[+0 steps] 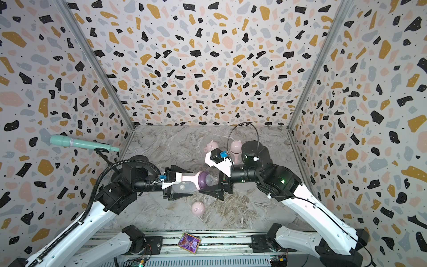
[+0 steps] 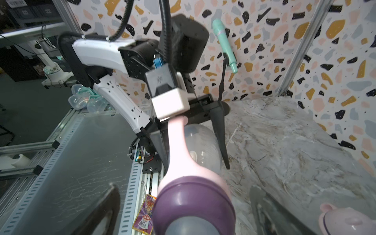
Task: Assemble the baby bottles
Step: Place the baby bottle at the center of the board.
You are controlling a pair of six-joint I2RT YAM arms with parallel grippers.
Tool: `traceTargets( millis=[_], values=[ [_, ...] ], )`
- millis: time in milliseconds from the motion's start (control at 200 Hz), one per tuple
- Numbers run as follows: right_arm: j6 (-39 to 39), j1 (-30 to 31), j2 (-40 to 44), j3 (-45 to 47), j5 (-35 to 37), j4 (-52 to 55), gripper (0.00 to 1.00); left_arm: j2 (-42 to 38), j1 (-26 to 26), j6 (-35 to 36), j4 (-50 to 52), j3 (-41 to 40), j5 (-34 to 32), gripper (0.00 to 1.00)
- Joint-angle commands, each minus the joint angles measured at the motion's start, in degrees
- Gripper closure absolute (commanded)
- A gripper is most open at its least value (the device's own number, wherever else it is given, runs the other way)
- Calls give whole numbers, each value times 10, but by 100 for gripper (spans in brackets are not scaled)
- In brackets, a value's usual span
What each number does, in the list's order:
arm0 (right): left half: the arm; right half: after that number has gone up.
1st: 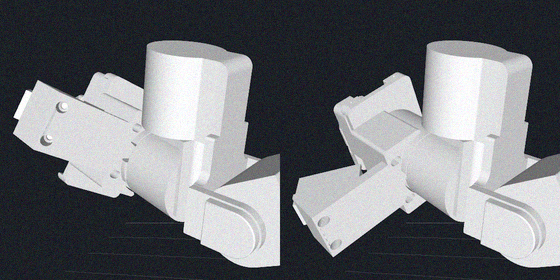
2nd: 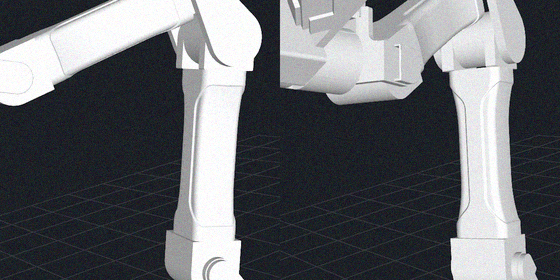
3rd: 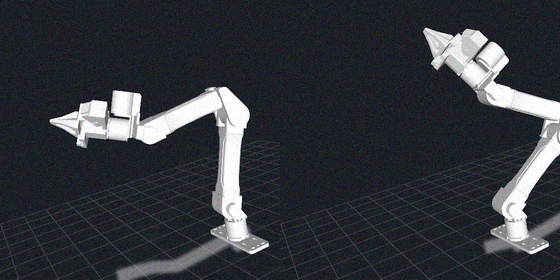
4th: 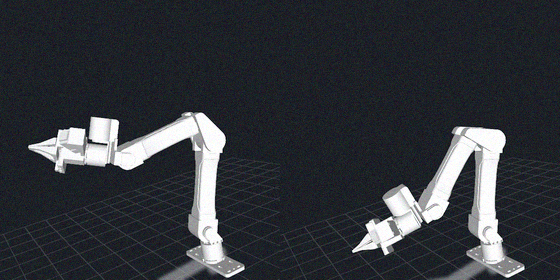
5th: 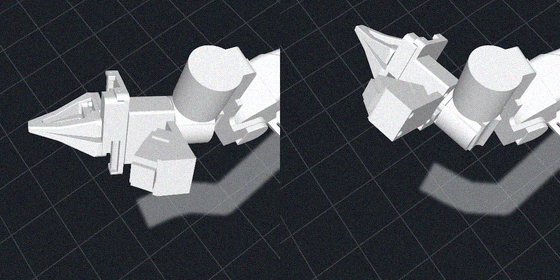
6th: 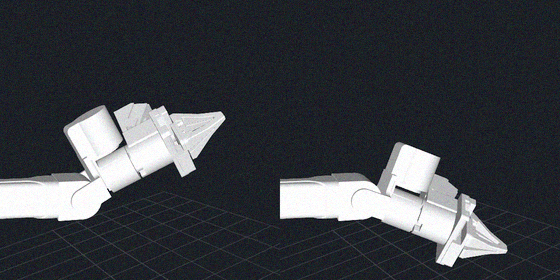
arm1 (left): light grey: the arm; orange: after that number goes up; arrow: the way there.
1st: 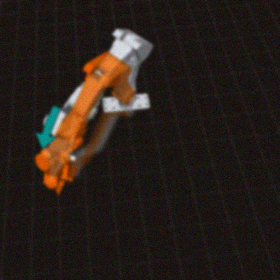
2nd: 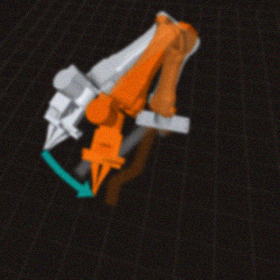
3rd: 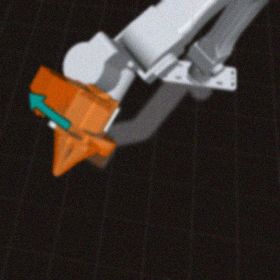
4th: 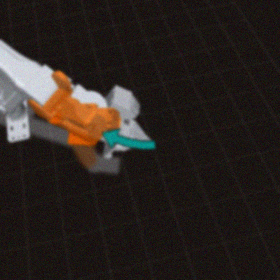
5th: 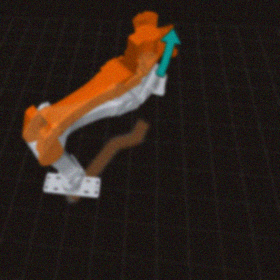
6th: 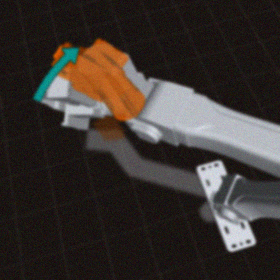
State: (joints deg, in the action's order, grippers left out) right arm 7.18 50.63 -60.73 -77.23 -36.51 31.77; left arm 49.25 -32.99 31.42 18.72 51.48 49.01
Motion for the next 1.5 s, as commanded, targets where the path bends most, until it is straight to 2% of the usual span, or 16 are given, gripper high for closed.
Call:
traceTargets(
  millis=[0,110,260,416,526,581,666,681,701,756,841,916,1011,1126,1357,1497],
  values=[
    [27,17,10,-4,43,19,1,-1,2,-28,-46,14,45,100],
    [28,26,4,-3,52,21,0,2,2,-39,-60,12,51,100],
    [29,33,-8,-8,67,22,9,4,2,-41,-64,13,61,100],
    [26,34,-17,-10,73,23,27,2,2,-43,-63,11,67,100],
    [21,34,-20,-16,73,24,47,2,2,-43,-64,9,64,100],
    [21,34,-20,-18,75,26,55,1,2,-50,-72,3,50,73],
    [20,34,-22,-27,96,39,65,-10,2,-74,-103,-17,2,47],
    [20,34,-23,-31,104,43,65,-14,2,-85,-115,-23,-13,35],
    [20,34,-25,-35,116,50,66,-20,2,-106,-135,-32,-37,29],
    [20,33,-35,-54,157,80,70,-39,2,-161,-185,-60,-115,19],
    [17,29,-57,-91,217,138,72,-67,2,-192,-217,-97,-226,11],
    [10,21,-76,-119,260,182,73,-88,2,-236,-232,-128,-326,1],
    [3,13,-108,-141,321,233,75,-112,3,-299,-231,-157,-453,0],
    [2,2,-148,-134,365,272,75,-140,2,-335,-214,-179,-531,0],
    [-7,-37,-227,-108,376,262,76,-174,2,-391,-186,-184,-590,0],
    [-5,-57,-261,-105,351,265,76,-167,2,-409,-145,-166,-613,0]
  ],
)
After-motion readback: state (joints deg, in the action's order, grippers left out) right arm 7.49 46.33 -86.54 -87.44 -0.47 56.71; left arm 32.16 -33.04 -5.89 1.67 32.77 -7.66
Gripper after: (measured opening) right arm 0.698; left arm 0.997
